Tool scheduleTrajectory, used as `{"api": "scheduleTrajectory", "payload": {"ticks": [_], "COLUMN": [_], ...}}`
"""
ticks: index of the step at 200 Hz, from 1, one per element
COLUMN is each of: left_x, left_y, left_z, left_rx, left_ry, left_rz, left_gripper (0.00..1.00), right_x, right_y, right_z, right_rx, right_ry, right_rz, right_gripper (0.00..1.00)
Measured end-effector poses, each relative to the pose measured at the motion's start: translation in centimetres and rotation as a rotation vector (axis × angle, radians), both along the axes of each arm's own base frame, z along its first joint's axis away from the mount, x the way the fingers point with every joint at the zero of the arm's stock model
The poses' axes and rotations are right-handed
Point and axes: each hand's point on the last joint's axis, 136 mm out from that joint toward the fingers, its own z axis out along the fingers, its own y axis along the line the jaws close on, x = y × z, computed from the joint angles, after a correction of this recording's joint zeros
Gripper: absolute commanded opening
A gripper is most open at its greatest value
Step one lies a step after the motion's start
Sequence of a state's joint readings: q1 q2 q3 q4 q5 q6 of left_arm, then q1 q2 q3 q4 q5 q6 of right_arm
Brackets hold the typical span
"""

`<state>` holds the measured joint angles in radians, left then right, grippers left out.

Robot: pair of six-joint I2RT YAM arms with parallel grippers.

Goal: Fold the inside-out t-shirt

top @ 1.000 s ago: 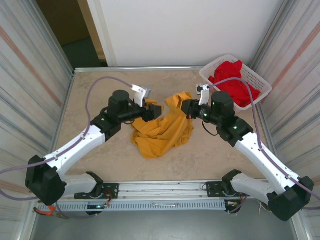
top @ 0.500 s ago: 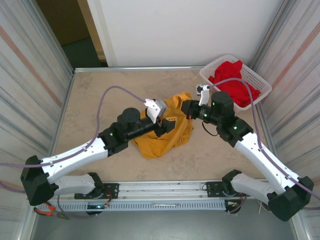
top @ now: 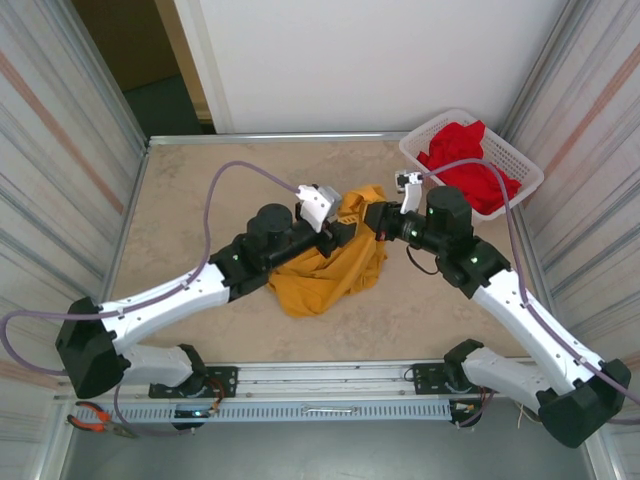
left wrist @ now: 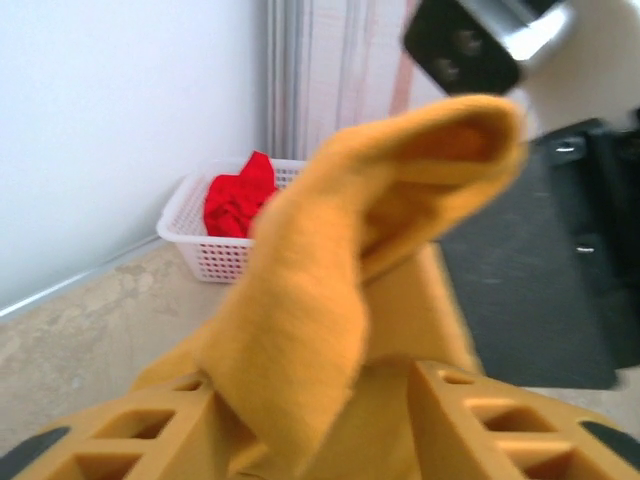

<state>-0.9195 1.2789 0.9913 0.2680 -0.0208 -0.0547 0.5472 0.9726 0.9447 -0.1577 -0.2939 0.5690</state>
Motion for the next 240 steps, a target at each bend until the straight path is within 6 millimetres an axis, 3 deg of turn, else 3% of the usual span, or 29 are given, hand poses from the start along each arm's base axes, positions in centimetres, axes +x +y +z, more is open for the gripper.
{"api": "scheduleTrajectory", "payload": {"ticks": [34, 71, 91, 102, 136, 162, 190, 221, 240], "left_x": [2.8, 3.9, 3.6, 3.5, 3.3, 2.1, 1.2, 0.8, 0.7], "left_y": [1.6, 2.5, 2.6, 2.9, 4.5, 4.4, 4.1, 3.8, 3.7], "left_z": [0.2, 1.9, 3.0, 3.5, 5.1, 6.1, 6.7, 6.9, 7.0], "left_rx": [-0.018, -0.048, -0.076, -0.102, -0.220, -0.298, -0.358, -0.390, -0.398], "left_ry": [0.023, 0.038, 0.079, 0.124, 0.290, 0.431, 0.556, 0.640, 0.668], "left_rz": [0.061, 0.029, -0.041, -0.086, -0.210, -0.293, -0.336, -0.361, -0.367], "left_gripper": [0.00, 0.00, 0.00, 0.00, 0.00, 0.00, 0.00, 0.00, 0.00], "right_x": [-0.6, -0.6, 0.5, 1.7, 6.4, 6.6, 3.9, -0.2, -1.3], "right_y": [-0.1, -0.3, -0.9, -1.4, -3.0, -3.7, -3.9, -2.1, -0.4], "right_z": [0.4, -0.9, -1.5, -2.1, -5.6, -6.4, -4.1, 2.0, 5.1], "right_rx": [0.014, 0.004, 0.002, 0.000, -0.069, -0.103, -0.109, -0.067, -0.054], "right_ry": [-0.009, 0.015, 0.031, 0.050, 0.175, 0.218, 0.171, 0.026, -0.044], "right_rz": [0.012, 0.009, -0.024, -0.055, -0.169, -0.199, -0.205, -0.135, -0.090], "right_gripper": [0.00, 0.00, 0.48, 0.59, 0.63, 0.62, 0.62, 0.66, 0.69]}}
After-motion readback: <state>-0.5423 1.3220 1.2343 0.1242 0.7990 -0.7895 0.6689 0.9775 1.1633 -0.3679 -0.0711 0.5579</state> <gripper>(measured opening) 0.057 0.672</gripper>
